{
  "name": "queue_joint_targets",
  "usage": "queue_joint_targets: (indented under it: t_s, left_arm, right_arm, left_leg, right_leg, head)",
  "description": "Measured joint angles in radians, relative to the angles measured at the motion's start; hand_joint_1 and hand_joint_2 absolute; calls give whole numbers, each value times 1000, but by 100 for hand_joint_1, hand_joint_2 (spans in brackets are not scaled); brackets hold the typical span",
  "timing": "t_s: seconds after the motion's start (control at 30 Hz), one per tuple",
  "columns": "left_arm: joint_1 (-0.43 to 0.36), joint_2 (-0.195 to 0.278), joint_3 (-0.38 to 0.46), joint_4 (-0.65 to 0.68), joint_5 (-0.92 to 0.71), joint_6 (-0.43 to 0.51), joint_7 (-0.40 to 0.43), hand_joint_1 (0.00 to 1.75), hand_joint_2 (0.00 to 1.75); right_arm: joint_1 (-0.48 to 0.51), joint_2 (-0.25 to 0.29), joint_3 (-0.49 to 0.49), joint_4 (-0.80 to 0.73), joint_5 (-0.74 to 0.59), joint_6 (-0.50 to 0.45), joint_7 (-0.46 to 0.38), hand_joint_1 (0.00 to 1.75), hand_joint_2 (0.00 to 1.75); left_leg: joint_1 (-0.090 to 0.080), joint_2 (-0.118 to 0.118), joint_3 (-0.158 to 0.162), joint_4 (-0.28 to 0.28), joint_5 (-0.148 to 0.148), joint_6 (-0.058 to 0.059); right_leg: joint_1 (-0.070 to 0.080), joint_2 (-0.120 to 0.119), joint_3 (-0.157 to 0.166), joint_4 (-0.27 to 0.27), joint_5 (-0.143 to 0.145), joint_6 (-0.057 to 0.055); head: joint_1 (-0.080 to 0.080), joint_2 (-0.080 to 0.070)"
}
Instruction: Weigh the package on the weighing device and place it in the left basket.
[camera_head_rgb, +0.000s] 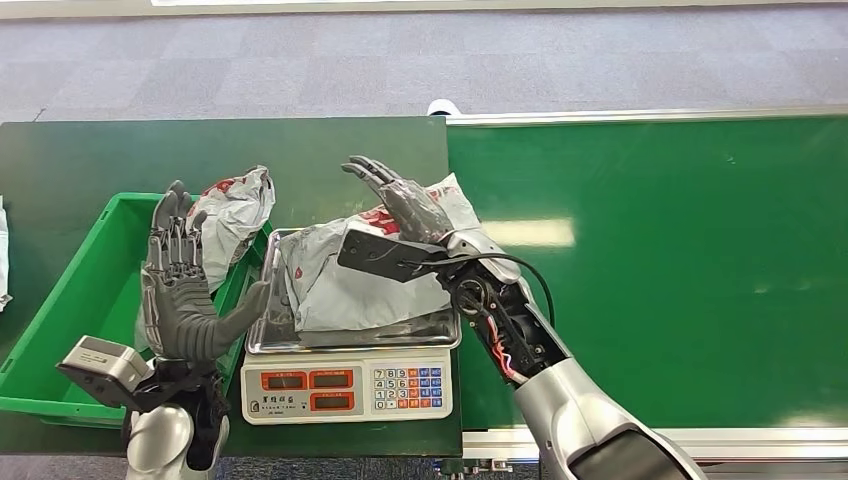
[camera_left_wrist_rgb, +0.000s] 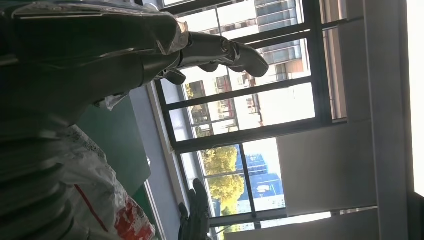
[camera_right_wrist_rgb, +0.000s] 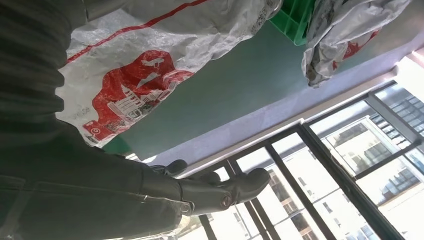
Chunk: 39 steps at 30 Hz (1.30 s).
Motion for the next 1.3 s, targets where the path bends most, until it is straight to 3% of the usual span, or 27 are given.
queue_joint_targets:
  t_s: [0.13,0.3,0.5,0.67,0.83,1.03,1.2,1.3]
  left_arm:
    - [0,-3,-3,0,-4,-5,0,0,175]
    - [2,-9,-10,0,-32,1,11,0,175]
    - [0,-3,-68,15,-190,28,125,0,175]
    - [-52,19,-146,125,-311,41,207,0,175]
    - [-122,38,-221,298,-463,107,281,0,175]
    - [-208,45,-308,505,-628,128,408,0,175]
    - [-243,46,-338,599,-649,135,426,2,175]
    - [-263,45,-348,639,-676,125,455,120,175]
  right_arm:
    - [6,-5,-13,0,20,-47,42,0,175]
    - [80,-16,-28,-97,11,-221,46,0,175]
    - [275,-103,-55,-419,-152,-420,-110,0,175]
    - [430,-176,-61,-643,-202,-528,-227,0,175]
    - [531,-215,-57,-791,-201,-569,-270,0,175]
    - [563,-236,-51,-856,-208,-574,-272,0,175]
    - [572,-245,-45,-873,-212,-574,-272,0,175]
    - [573,-249,-44,-877,-212,-570,-272,0,175]
  left_leg:
    - [0,0,0,0,0,0]
    - [0,-1,0,0,0,0]
    - [-1,-1,-1,0,-1,0]
    - [-1,0,0,0,-1,0]
    - [-1,0,0,0,-1,0]
    - [-1,0,0,0,0,0]
    - [-1,-1,0,0,0,0]
    - [-1,-1,0,0,0,0]
  right_leg:
    - [0,0,0,0,0,0]
    - [0,0,0,0,0,0]
    - [-1,-1,-1,-1,0,0]
    - [-2,-1,-1,-1,0,0]
    - [-1,-1,-1,-1,0,0]
    - [-1,-1,0,-1,0,0]
    - [-1,-1,0,-1,0,0]
    - [-1,-1,0,-1,0,0]
  head:
    - [0,0]
    - [0,0]
    - [0,0]
    - [0,0]
    - [0,0]
    - [0,0]
    - [0,0]
    - [0,0]
